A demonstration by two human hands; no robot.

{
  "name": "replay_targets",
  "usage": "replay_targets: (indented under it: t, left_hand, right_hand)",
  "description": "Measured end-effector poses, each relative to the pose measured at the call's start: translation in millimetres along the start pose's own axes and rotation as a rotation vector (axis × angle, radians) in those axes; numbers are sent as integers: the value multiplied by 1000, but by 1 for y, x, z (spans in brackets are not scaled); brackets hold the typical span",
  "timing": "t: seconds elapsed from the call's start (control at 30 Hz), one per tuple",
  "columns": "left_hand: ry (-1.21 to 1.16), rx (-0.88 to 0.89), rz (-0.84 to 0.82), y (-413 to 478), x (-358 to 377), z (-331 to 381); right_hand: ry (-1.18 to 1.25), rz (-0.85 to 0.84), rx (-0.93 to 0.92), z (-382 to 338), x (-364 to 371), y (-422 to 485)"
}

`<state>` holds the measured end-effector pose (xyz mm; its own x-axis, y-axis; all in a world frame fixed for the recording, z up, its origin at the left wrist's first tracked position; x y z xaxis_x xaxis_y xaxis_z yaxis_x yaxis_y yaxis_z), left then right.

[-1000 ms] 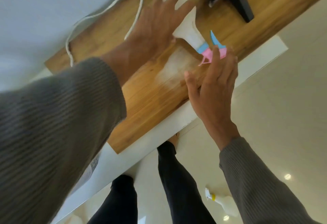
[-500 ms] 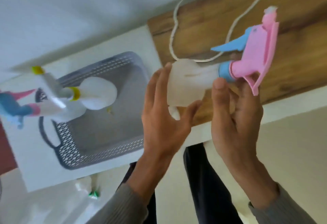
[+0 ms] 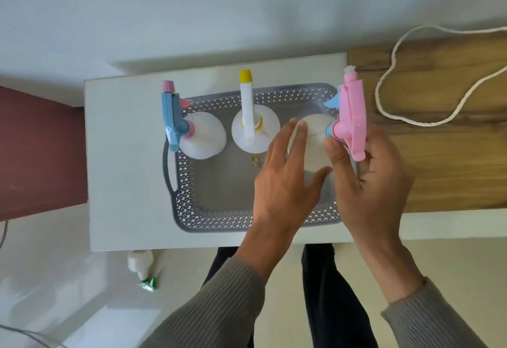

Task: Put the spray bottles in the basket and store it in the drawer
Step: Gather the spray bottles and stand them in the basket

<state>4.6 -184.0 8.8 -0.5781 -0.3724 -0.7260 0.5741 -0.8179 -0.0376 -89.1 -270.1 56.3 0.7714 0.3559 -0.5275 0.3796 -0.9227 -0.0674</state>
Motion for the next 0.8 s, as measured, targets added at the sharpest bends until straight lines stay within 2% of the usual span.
replay_targets:
  t: [0.53, 0.8]
  left_hand:
    - [5, -12, -148, 53, 29, -35]
    - [-98, -25, -137, 50, 32, -42]
  right_hand:
    - [58, -75, 88, 27, 42, 37]
    - [72, -86, 106, 32, 49, 37]
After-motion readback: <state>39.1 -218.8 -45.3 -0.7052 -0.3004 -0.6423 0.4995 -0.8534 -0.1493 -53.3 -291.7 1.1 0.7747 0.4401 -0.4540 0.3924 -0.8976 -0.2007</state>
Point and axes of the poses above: each hand's wrist, its own y-axis towards the middle knuckle, its own x-axis out of the palm, z = x × y, the point moved 8 cm from there along y, towards the middle knuckle, and after that the axes turned 9 degrees about x, right-handed, at the moved point
